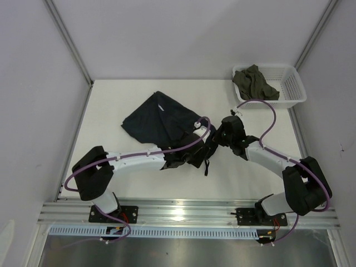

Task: Fold and stack the shorts
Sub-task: Fold the shorts

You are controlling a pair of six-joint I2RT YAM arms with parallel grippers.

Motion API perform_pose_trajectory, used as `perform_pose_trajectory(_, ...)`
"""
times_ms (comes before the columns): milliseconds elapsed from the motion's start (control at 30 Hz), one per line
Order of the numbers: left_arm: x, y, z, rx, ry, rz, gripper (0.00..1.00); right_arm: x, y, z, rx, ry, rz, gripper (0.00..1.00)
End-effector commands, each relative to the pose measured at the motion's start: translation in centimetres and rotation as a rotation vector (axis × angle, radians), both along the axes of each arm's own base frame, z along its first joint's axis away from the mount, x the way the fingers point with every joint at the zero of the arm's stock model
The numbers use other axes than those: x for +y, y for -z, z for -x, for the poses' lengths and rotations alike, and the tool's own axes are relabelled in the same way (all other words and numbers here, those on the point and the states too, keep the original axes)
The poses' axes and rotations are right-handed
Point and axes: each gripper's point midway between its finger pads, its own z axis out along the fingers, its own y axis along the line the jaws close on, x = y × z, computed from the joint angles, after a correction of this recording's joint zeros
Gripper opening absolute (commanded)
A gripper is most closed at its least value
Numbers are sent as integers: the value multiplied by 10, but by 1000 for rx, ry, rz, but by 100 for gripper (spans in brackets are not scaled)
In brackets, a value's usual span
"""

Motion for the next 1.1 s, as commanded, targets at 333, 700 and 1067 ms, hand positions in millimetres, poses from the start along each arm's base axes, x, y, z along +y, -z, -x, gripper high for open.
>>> perform_pose_trajectory(333,-34,-26,12,-169,-6,76,85,4,-2,3,88,22,10,0)
perform_pose_trajectory(700,-28,6,-8,-212,-107,-94,73,6,-14,5,76,16,-12,0)
perform_pose_trajectory(1067,-17,7,-23,-256,-210,-187,48,5,-18,8,78,9,-27,0)
